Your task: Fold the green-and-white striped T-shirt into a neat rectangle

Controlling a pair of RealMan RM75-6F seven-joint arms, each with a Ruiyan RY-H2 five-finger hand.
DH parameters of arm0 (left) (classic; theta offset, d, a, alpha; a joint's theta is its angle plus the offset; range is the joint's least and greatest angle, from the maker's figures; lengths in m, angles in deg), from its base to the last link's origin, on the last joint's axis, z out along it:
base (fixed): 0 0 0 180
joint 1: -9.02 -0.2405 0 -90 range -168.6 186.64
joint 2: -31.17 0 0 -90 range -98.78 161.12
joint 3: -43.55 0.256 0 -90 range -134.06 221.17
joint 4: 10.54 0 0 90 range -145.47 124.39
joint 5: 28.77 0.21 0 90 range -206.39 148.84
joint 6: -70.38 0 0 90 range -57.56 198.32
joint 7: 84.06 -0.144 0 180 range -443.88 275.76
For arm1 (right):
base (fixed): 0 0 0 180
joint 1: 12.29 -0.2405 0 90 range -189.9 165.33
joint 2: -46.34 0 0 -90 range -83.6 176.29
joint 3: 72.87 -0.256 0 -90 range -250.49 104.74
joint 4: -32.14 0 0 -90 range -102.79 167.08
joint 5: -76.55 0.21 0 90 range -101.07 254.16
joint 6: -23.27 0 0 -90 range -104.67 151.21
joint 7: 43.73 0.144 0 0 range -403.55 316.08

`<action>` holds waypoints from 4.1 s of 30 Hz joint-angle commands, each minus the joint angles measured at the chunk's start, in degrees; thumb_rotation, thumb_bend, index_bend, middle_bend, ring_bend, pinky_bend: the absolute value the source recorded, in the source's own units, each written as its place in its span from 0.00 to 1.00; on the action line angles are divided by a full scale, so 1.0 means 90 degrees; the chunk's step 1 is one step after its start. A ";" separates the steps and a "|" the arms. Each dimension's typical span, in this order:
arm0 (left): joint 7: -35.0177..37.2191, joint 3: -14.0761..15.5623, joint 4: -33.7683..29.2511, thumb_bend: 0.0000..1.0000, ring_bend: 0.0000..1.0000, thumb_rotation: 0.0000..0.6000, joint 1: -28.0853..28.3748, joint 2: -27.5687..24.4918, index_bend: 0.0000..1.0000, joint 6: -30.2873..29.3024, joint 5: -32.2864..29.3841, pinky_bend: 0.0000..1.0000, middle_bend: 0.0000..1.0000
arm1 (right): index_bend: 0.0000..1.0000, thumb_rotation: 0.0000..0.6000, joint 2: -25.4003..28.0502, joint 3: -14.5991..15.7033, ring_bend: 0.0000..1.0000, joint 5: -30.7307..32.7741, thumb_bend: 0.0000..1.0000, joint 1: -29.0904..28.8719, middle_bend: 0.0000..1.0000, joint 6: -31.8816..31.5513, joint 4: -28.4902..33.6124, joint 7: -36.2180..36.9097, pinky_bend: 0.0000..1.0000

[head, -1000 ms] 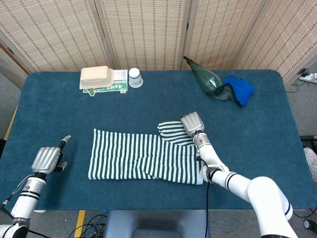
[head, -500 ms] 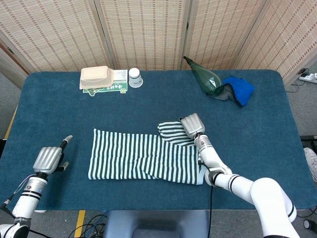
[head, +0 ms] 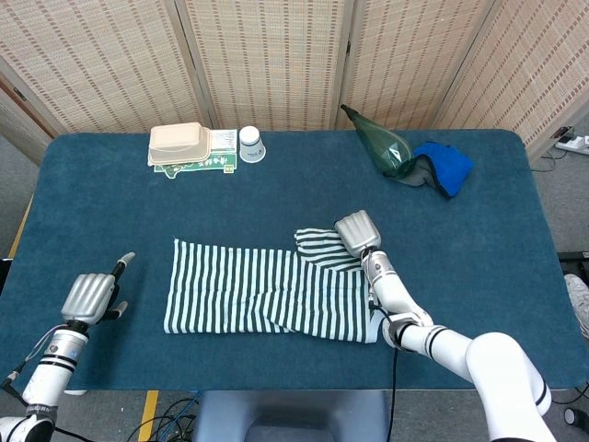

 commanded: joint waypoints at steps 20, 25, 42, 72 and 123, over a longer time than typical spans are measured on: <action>-0.0012 -0.0021 -0.0052 0.32 0.81 1.00 -0.0010 -0.0062 0.00 -0.0003 0.0009 0.96 0.87 | 0.70 1.00 0.0401 0.0156 1.00 -0.1471 0.55 0.0432 0.96 -0.1160 0.0671 0.0660 1.00; -0.0022 -0.0019 -0.0101 0.32 0.81 1.00 -0.0008 -0.0087 0.00 -0.0004 0.0026 0.96 0.87 | 0.70 1.00 0.0662 0.0491 1.00 -0.2198 0.55 0.0617 0.96 -0.1798 0.0977 0.0408 1.00; -0.0178 0.0026 -0.0253 0.32 0.81 1.00 0.0008 -0.0140 0.00 0.0060 -0.0002 0.96 0.87 | 0.70 1.00 0.1278 0.1583 1.00 -0.4384 0.55 0.1096 0.98 -0.2941 0.1359 0.0124 1.00; -0.0283 0.0072 -0.0392 0.32 0.81 1.00 0.0032 -0.0252 0.00 0.0135 -0.0045 0.96 0.87 | 0.20 1.00 0.1985 0.1908 0.99 -0.4691 0.49 0.1857 0.96 -0.2272 0.2559 -0.0576 1.00; -0.0336 0.0131 -0.0609 0.32 0.80 1.00 -0.0129 -0.0455 0.00 -0.0130 0.0054 0.96 0.87 | 0.26 1.00 0.1061 0.0772 0.99 -0.3150 0.54 0.1255 0.96 -0.1036 0.3328 -0.1228 1.00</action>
